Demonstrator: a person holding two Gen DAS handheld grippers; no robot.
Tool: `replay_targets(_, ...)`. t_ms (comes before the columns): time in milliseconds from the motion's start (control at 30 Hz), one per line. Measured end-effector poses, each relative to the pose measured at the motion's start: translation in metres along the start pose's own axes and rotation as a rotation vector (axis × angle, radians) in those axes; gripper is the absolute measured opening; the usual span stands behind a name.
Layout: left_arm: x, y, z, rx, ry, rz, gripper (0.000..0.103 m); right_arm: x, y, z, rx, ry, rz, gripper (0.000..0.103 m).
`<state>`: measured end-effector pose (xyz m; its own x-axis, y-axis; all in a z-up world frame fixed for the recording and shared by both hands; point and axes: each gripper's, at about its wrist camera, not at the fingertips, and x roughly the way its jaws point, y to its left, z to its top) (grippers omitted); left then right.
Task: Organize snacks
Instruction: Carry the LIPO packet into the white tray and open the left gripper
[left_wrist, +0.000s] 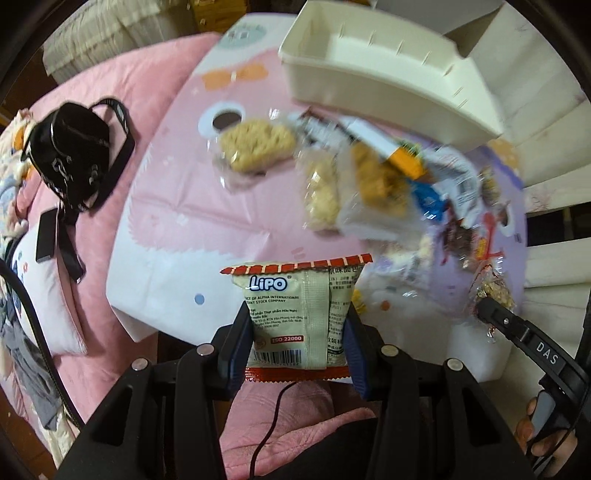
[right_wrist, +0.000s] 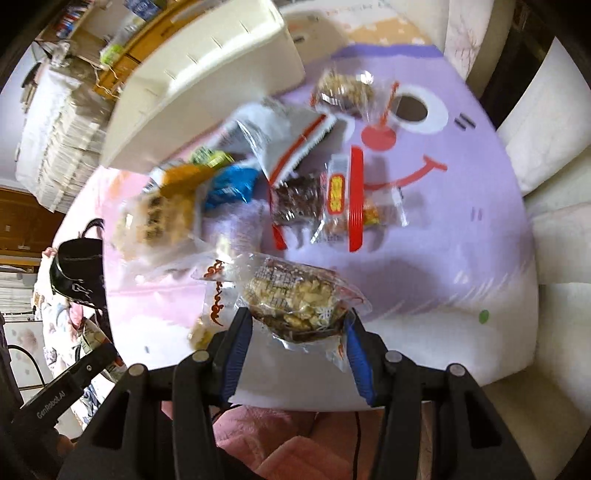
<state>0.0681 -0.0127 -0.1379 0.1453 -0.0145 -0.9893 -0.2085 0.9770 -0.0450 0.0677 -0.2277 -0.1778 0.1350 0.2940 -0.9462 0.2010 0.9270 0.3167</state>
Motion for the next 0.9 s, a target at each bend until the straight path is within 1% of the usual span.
replay_targets(100,-0.013,0.008,0.005,0.024,-0.049,-0.020,0.044,-0.018,0.004,0.004,-0.004,-0.040,0.013,0.050)
replay_targets(200,-0.031,0.008,0.017,0.057,-0.090,-0.049,0.044,-0.035,-0.003,0.019,-0.013,-0.076,0.024,0.050)
replay_targets(333,-0.052,0.000,0.042,0.104,-0.146,-0.069,0.044,-0.058,-0.001,0.037,-0.016,-0.129,0.050,0.050)
replay_targets(400,-0.058,-0.004,0.053,0.123,-0.165,-0.067,0.044,-0.069,0.003,0.047,-0.023,-0.155,0.062,0.050)
replay_targets(567,-0.072,-0.013,0.096,0.161,-0.191,-0.087,0.044,-0.085,0.022,0.076,-0.023,-0.225,0.096,0.050)
replay_targets(700,-0.077,-0.015,0.131,0.164,-0.202,-0.108,0.044,-0.097,0.036,0.101,-0.032,-0.285,0.120,0.050)
replay_targets(833,-0.076,-0.016,0.168,0.172,-0.219,-0.131,0.044,-0.099,0.049,0.125,-0.024,-0.340,0.141,0.050)
replay_targets(900,-0.072,-0.016,0.182,0.173,-0.223,-0.140,0.044,-0.097,0.056,0.138,-0.020,-0.367,0.153,0.050)
